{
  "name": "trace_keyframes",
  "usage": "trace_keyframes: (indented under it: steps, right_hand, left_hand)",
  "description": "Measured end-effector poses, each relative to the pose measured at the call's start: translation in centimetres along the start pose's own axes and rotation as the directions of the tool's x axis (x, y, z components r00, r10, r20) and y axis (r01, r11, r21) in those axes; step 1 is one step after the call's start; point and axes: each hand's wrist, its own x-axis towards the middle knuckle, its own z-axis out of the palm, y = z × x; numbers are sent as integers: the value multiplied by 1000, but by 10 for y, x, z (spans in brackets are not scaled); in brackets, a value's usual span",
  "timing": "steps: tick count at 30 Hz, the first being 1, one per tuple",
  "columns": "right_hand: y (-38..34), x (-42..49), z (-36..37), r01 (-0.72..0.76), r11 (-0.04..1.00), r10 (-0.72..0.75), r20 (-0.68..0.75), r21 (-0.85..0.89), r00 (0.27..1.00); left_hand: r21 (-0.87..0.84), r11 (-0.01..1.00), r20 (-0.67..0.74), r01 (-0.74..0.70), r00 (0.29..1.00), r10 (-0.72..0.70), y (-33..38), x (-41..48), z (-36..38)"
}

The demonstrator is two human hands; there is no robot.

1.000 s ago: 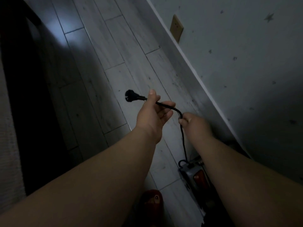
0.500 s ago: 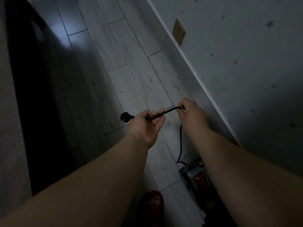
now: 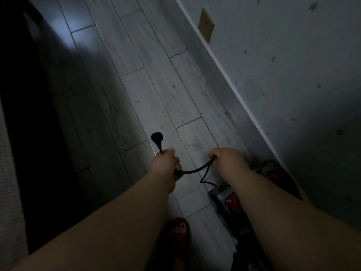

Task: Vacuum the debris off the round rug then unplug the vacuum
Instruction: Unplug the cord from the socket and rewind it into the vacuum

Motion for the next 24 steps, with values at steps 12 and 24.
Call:
trace_keyframes:
  steps: [12, 24]
  right_hand:
    - [39, -25, 48, 93, 974, -86, -44, 207, 995]
    - [98, -79, 89, 66, 993, -76, 108, 95, 991]
  left_hand:
    - [729, 412, 284, -547, 789, 545, -25, -18, 4]
    - [835, -239, 530, -495, 606, 593, -59, -53, 21]
